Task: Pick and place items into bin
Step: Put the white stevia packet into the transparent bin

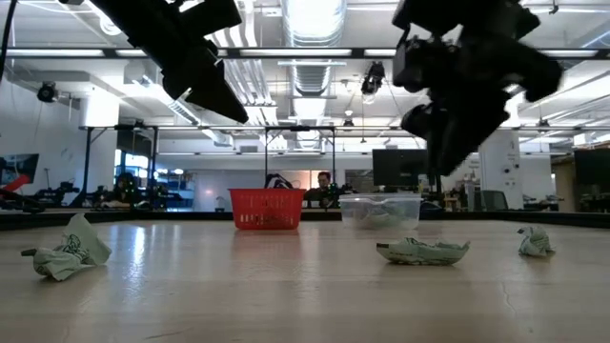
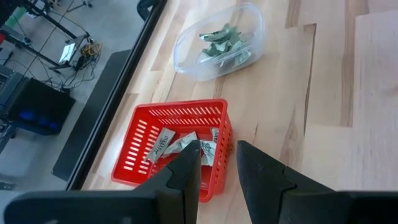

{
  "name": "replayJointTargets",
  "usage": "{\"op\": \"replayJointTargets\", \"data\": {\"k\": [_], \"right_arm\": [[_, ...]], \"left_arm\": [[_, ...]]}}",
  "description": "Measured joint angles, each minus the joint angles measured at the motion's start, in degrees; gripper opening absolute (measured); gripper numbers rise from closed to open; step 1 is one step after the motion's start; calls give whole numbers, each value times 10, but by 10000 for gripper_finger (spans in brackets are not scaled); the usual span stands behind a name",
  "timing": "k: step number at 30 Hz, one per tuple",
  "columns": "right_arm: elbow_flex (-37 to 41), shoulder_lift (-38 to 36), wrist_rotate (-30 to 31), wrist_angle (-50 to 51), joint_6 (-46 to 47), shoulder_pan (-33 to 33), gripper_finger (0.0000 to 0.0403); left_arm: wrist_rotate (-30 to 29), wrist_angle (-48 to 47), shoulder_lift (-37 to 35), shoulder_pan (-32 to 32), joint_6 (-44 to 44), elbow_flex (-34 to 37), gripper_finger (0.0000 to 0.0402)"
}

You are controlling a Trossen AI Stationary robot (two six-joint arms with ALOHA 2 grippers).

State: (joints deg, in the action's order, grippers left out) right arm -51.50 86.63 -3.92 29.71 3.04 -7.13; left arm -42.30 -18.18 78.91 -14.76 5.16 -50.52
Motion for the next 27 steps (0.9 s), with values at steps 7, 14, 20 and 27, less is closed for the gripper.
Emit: {"op": "replayJointTargets", "data": {"k": [7, 14, 20, 27], "right_arm": [[29, -3, -26, 2, 57, -63, 108], [30, -1, -21, -5, 71, -137, 114], [37, 5, 66, -72, 26, -180, 115], [53, 36, 69, -111, -13, -189, 138]], "left_arm": [[0, 12, 0, 0, -1, 0, 86], [1, 17, 0, 0, -1, 0, 86], [1, 43, 1, 0, -22, 2, 86], [12, 42, 1, 0, -25, 3, 86]]}}
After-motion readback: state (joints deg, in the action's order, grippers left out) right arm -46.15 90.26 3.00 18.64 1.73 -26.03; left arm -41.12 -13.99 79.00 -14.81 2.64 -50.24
